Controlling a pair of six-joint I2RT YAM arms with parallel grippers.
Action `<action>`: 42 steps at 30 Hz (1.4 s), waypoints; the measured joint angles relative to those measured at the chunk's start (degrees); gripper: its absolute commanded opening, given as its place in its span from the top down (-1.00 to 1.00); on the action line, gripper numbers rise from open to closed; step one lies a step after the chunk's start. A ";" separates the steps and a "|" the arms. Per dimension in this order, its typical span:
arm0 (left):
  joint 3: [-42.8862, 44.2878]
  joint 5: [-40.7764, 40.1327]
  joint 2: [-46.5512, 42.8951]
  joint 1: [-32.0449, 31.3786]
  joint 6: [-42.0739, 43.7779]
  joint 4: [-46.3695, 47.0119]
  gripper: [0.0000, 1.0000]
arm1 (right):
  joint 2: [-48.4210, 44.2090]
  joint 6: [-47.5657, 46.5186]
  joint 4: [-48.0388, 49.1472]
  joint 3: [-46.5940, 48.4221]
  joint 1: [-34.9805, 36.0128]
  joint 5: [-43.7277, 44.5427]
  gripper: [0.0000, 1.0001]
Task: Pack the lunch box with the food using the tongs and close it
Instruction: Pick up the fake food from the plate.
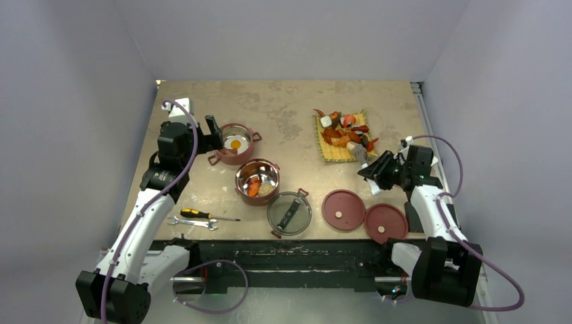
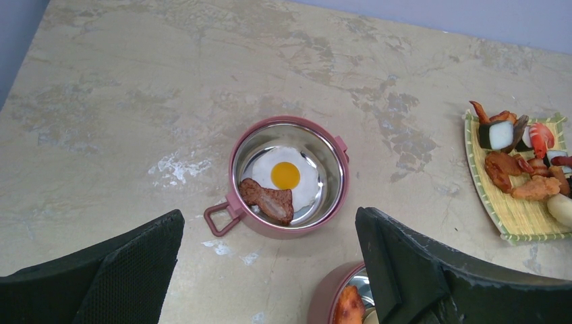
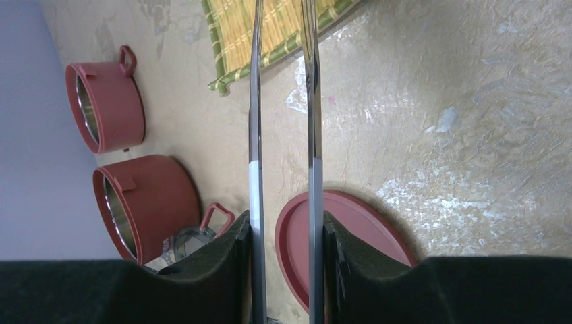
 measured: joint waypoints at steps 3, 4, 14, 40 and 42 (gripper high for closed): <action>-0.02 -0.02 0.00 0.00 0.00 0.00 -0.99 | -1.95 0.00 -0.68 0.00 0.00 0.15 1.00; -0.04 -0.02 0.00 0.00 0.00 0.00 -0.99 | -2.58 -0.02 -1.01 0.00 0.00 0.24 1.00; -0.04 -0.02 0.00 0.00 0.00 0.00 -0.99 | -6.71 -2.21 -5.88 1.42 0.00 1.92 1.00; -0.22 0.72 0.76 0.00 -0.02 0.00 -0.99 | -6.78 -4.11 -0.13 9.60 17.05 -1.60 1.00; -0.22 0.72 0.76 0.00 -0.02 0.02 -0.99 | -4.68 -3.28 1.68 10.86 19.52 -1.57 1.00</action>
